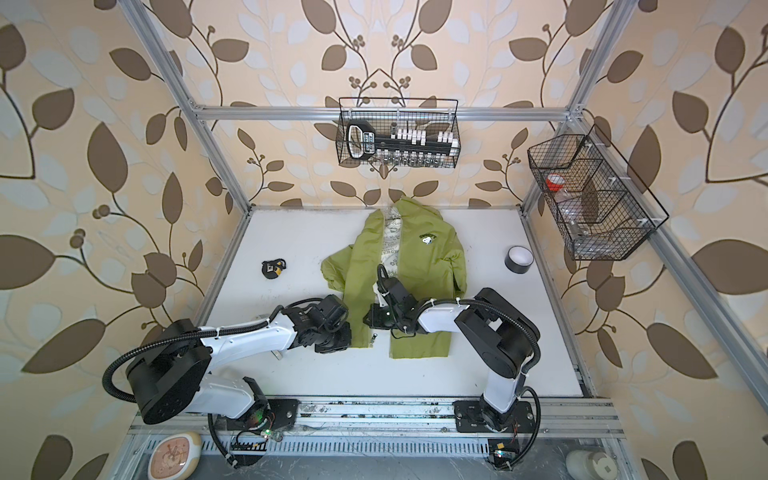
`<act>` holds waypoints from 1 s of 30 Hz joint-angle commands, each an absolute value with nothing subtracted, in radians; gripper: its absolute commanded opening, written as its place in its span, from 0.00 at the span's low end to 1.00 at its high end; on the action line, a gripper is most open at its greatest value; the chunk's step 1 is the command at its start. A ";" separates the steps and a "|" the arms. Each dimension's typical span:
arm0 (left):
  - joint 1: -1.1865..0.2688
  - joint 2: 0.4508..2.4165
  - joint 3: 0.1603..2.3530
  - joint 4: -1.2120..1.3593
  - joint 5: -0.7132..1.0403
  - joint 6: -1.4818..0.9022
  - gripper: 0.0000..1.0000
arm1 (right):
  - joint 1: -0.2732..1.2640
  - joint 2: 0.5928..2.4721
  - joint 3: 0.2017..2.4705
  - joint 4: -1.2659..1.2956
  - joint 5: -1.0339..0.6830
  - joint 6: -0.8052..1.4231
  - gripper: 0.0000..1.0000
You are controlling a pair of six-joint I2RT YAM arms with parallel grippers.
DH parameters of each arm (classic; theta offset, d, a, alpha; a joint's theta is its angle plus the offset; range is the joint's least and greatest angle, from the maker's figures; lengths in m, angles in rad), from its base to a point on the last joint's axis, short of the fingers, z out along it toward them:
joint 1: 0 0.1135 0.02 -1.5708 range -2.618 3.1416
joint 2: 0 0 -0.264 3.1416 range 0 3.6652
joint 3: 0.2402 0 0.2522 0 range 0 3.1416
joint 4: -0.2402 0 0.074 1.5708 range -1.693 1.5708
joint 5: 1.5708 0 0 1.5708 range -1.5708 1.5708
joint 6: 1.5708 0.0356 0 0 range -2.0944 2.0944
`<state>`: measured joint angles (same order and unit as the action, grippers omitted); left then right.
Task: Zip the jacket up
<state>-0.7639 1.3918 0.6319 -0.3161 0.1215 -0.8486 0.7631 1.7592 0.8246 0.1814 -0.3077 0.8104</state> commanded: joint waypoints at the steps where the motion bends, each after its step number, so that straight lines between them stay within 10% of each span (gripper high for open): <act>1: -0.751 1.339 0.631 -0.319 0.085 -0.850 0.15 | 0.770 1.693 0.822 0.159 -0.318 0.808 0.10; 7: -0.737 1.271 0.633 -0.316 0.097 -0.846 0.22 | 0.796 1.660 0.886 0.039 -0.266 0.769 0.00; 17: -0.736 0.896 0.480 -0.144 0.168 -0.956 0.73 | 0.762 1.641 1.059 -0.051 -0.257 0.827 0.00; 30: -0.762 0.843 0.345 0.233 0.164 -0.877 0.81 | 0.729 1.624 1.238 -0.101 -0.292 0.924 0.00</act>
<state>-0.7475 0.8299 0.3630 0.0513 0.1955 -0.9310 0.7361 1.6489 1.2087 -0.0731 -0.2813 0.8841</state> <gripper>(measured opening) 0.817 0.051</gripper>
